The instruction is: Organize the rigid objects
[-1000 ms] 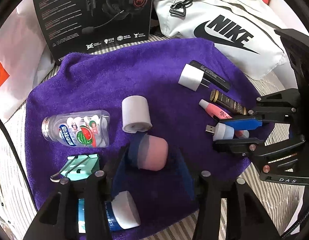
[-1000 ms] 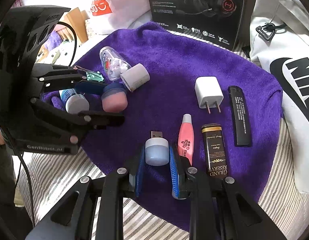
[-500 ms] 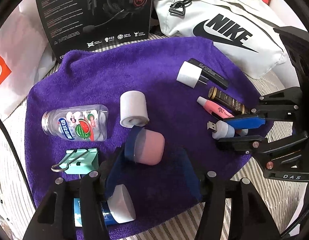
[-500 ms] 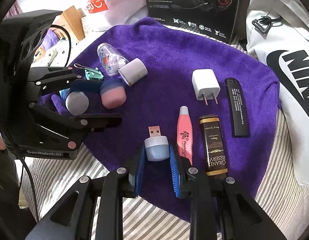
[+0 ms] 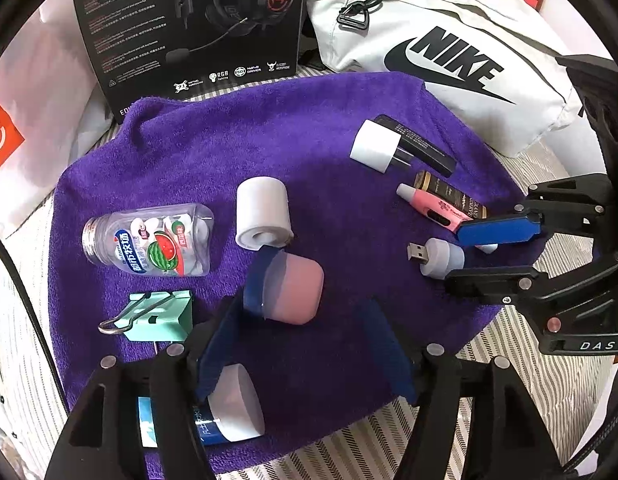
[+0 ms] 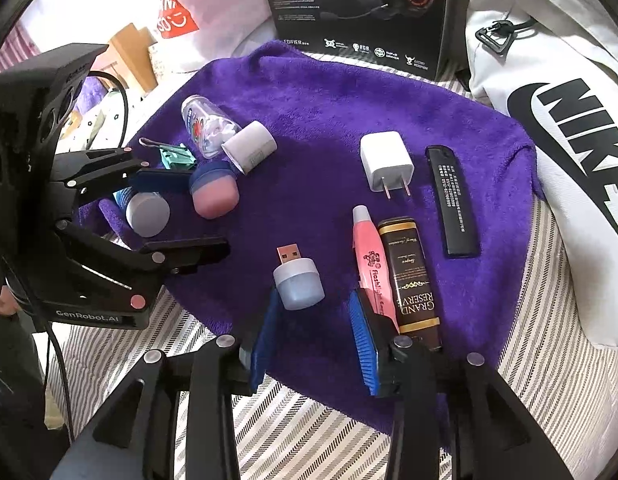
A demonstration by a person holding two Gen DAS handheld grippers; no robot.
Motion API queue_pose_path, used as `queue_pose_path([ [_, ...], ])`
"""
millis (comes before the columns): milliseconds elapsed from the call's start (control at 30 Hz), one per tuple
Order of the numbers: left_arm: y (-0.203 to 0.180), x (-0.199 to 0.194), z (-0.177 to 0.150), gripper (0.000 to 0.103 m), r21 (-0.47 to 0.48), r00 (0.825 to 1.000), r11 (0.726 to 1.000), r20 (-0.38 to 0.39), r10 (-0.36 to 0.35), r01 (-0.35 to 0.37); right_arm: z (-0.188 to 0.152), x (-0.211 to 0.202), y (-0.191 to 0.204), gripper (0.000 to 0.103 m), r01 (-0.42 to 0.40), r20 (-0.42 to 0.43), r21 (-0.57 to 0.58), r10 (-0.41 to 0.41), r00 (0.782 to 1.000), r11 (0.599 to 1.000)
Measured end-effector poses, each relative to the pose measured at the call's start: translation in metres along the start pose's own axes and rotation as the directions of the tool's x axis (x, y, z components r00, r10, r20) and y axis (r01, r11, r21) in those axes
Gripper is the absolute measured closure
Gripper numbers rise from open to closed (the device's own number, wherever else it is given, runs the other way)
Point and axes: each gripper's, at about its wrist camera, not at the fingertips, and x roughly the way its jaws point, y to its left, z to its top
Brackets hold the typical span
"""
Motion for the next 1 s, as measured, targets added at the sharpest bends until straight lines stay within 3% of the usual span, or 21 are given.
queue_pose_path([
  [700, -0.004, -0.004, -0.002, 0.034, 0.011, 0.999, 0.999, -0.017, 0.033, -0.033, -0.006, -0.008, 0.001, 0.063, 0.017, 0.016, 0.023, -0.017, 1.0, 1.0],
  [867, -0.005, -0.012, -0.002, 0.028, -0.002, 0.999, 0.999, -0.022, 0.032, -0.032, -0.01, -0.021, 0.001, 0.045, 0.066, 0.037, 0.024, -0.067, 0.997, 0.998],
  [1000, -0.008, -0.02, -0.003, 0.021, -0.009, 0.998, 0.999, -0.021, 0.052, -0.052, -0.015, -0.03, 0.002, 0.033, 0.056, 0.05, 0.034, -0.057, 0.997, 0.998],
])
